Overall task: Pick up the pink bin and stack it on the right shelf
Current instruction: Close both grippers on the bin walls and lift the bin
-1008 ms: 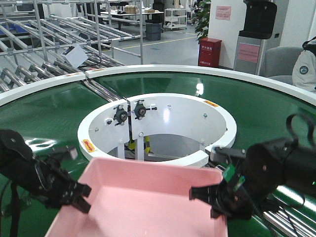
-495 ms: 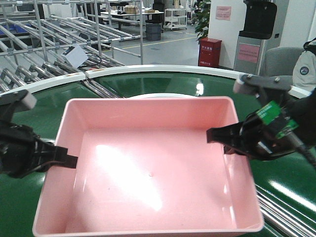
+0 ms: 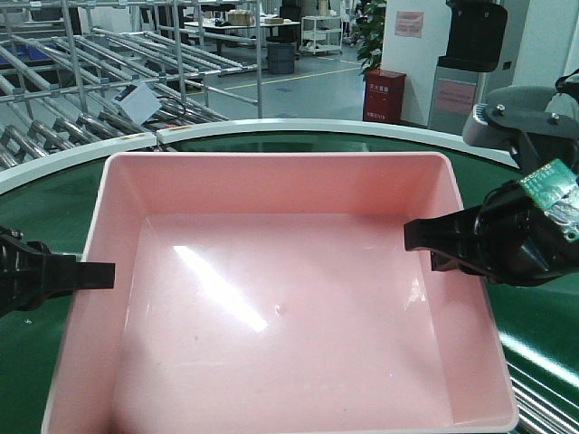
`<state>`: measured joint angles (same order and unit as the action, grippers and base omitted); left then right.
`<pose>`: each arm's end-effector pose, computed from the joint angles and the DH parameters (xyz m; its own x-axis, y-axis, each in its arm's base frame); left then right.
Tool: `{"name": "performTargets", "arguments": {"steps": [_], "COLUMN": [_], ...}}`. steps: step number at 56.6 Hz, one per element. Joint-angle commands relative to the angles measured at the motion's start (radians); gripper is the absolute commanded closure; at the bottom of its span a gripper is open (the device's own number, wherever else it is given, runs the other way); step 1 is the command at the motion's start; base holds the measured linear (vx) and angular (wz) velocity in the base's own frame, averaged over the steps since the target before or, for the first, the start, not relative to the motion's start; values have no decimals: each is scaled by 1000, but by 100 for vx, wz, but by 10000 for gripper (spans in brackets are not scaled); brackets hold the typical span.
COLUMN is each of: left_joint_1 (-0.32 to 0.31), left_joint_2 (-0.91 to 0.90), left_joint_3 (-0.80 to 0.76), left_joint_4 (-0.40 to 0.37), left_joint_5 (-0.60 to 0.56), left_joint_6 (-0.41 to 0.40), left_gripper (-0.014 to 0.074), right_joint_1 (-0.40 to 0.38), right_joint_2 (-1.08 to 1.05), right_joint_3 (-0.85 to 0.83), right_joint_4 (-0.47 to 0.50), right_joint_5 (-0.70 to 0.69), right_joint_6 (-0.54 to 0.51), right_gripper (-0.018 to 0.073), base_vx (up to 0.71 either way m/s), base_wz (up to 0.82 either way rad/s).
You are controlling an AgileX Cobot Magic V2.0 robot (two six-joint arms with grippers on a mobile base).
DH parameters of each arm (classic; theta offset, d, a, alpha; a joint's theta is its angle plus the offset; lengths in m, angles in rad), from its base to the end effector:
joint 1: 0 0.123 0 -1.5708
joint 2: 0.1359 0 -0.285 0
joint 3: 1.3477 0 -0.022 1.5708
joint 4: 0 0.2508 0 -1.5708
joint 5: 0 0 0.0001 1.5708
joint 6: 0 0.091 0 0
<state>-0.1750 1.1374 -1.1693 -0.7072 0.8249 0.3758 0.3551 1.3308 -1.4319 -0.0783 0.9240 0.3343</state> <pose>0.2191 -0.0829 0.4040 -0.6068 -0.0259 -0.7944 0.4634 0.8005 -0.3801 0.2645 0.0920 0.4141 -0.6885 0.0461 -0.7238 -0.1133 0.9789 0.1701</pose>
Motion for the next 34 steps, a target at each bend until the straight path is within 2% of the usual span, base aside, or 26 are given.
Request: {"name": "performTargets", "arguments": {"steps": [1,34], "left_joint_1": [-16,-16], "left_joint_2": [-26,-26], "left_joint_3": [-29,-29], "left_joint_4": [-81,-81], "left_joint_5": [-28,-25], "left_joint_6": [10,10], "left_gripper": [596,596], "right_joint_1": [3,3], "right_joint_2": [-34,-34], "right_joint_3": [-39,-39], "right_joint_4": [22,24], "right_joint_5": [-92,-92], "right_joint_6": [-11,-11], "right_gripper": [571,571], "base_vx": [0,0], "base_wz": [0,0]}}
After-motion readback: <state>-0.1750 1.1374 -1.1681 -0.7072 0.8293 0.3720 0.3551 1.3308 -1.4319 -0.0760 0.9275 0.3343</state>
